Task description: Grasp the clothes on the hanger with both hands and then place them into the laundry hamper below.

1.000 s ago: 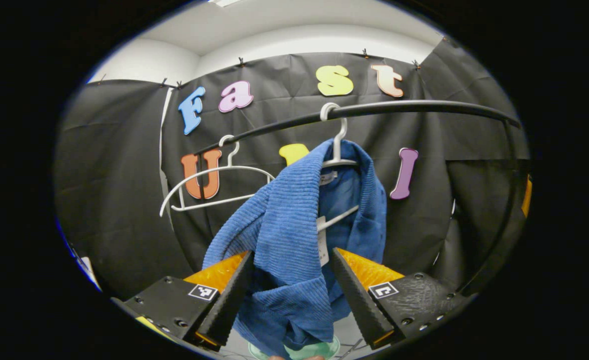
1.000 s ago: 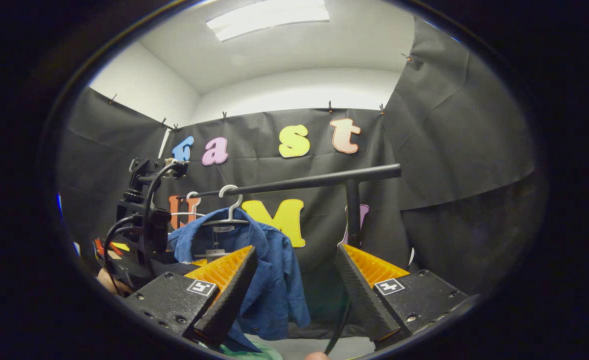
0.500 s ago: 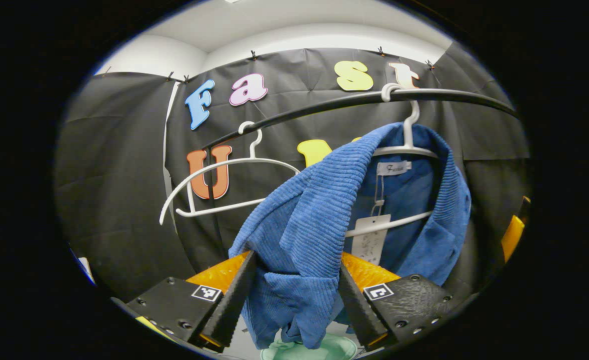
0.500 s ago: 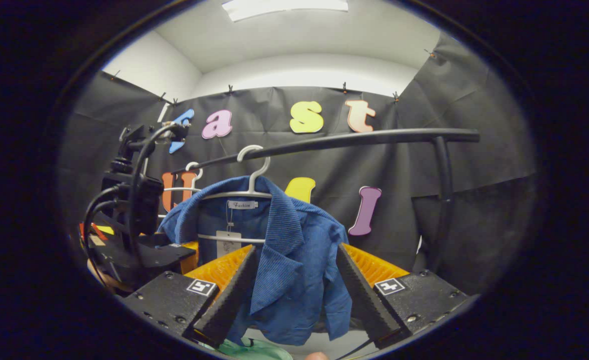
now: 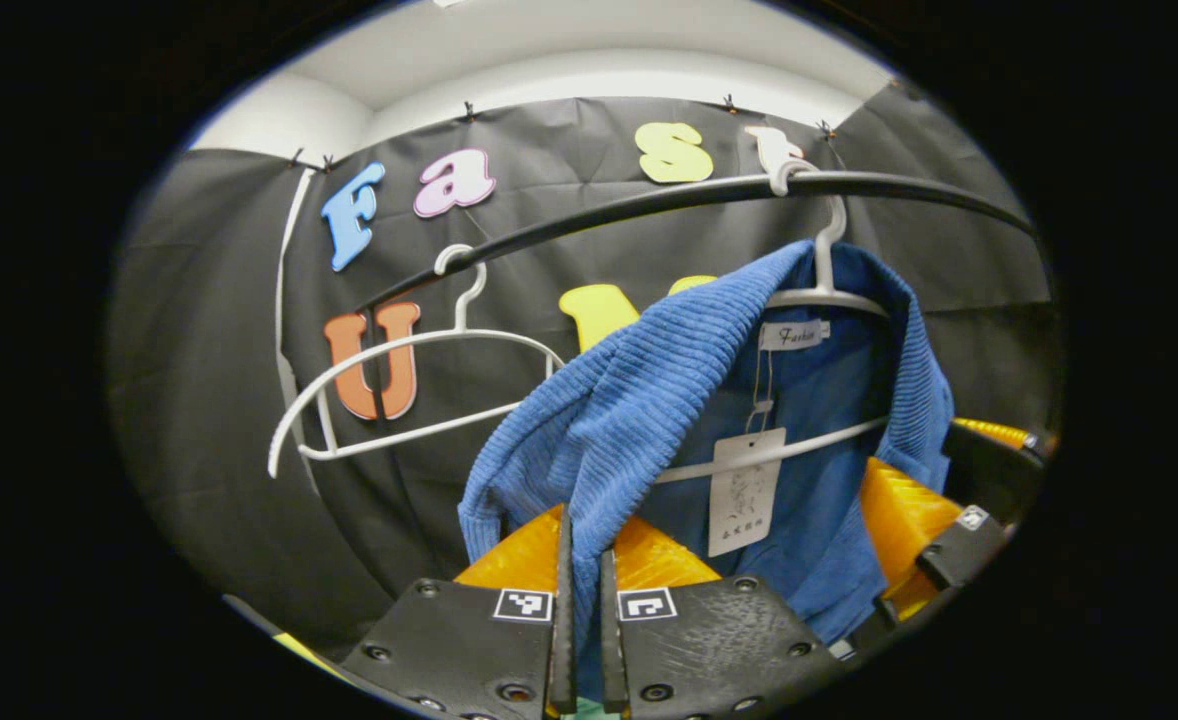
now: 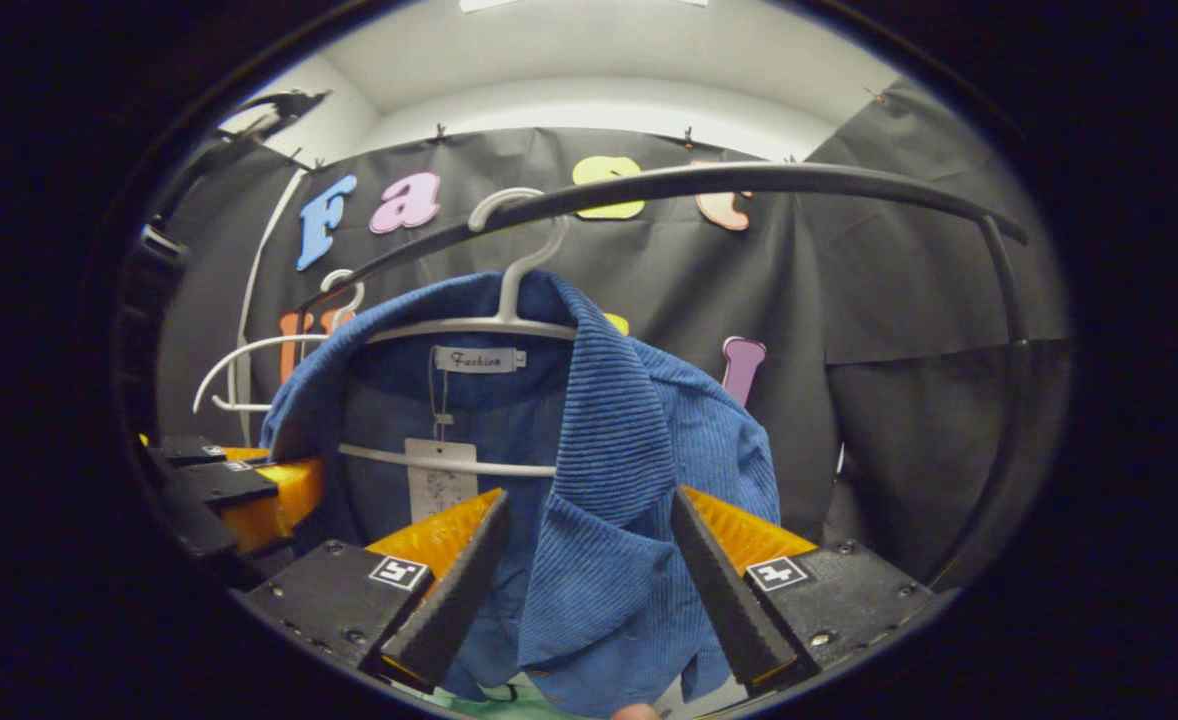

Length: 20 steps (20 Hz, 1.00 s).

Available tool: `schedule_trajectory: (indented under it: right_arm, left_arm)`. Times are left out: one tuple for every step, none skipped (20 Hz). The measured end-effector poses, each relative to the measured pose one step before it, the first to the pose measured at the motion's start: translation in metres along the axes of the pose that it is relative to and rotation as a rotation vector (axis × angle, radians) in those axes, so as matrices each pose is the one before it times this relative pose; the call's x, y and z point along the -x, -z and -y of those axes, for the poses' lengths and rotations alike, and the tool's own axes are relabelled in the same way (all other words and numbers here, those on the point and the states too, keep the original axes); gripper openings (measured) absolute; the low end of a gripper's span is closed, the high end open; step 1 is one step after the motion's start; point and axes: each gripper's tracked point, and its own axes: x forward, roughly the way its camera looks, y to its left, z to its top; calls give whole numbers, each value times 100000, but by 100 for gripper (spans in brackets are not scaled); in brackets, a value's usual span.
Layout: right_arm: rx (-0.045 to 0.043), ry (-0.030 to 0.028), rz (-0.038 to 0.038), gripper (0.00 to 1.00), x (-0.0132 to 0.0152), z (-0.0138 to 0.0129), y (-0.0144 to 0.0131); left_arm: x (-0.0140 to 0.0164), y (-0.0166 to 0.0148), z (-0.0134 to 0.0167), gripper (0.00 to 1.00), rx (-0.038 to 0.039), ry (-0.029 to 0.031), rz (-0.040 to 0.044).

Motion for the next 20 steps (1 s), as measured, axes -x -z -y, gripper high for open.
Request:
schedule_trajectory:
  right_arm:
    - [-44, 879, -912, 100, -654, -25, 405]
    - [-283, 486, -930, 100, -581, 23, 263]
    - [-833, 103, -591, 100, -676, 67, 159]
    - [-895, 363, -663, 100, -619, 243, 261]
    - [-734, 76, -906, 100, -644, 288, 207]
    - [-373, -576, -1204, 100, -561, 80, 262]
    - [-193, -163, -1155, 100, -389, 193, 273]
    - [-232, -844, -686, 99, -316, 81, 140]
    - [-135, 1132, -1496, 92, -287, 632, 282]
    - [-337, 58, -985, 85, -107, 482, -74]
    - [-642, -236, -280, 72, 110, 348, -145]
    - [-64, 373, 516, 70, 101, 581, -349]
    - [713, 1228, 782, 52, 274, 761, -498]
    - [1346, 704, 1299, 44, 274, 587, -705]
    - [1379, 1014, 1144, 30, 479, 702, -608]
    - [1353, -3, 1047, 23, 322, 393, -672]
    - [1192, 264, 1036, 17, 469, 501, -615]
    - [1127, 99, 654, 15, 435, 439, -564]
    - [790, 909, 603, 12, 168, 672, -597]
    - [783, 479, 269, 12, 297, 495, -631]
  left_arm:
    - [-31, -363, -330, 10, 125, 2309, 79]
    - [-125, -172, -251, 6, 228, 1470, 5]
    - [457, -445, -257, 6, 385, 1493, 323]
    - [233, -390, -242, 14, 1179, 1283, 552]
    - [408, -323, -306, 10, 1452, 1000, -104]
    - [98, -297, -398, 10, 1972, 1005, -117]
    - [250, -248, -212, 10, 1768, 594, -337]
    - [125, -317, -143, 10, 1030, 553, -127]
    - [245, -511, -249, 10, -321, -196, 686]
    - [199, -492, -219, 10, -858, 106, 379]
    - [141, -529, -265, 10, -1131, -120, 630]
    - [266, -412, -168, 10, -1501, -25, 328]
    - [498, -276, -207, 14, -1492, -546, 455]
    - [381, -359, -142, 10, -1408, -155, 578]
    - [158, -577, -474, 14, -1475, -356, 374]
    - [165, -678, -584, 10, -1719, -766, 361]
    - [136, -632, -619, 10, -2214, -1287, 19]
    - [219, -572, -357, 10, -2130, -988, -5]
    - [169, -269, -236, 10, -1485, -355, -365]
    - [159, -497, -252, 10, -1327, 104, -192]
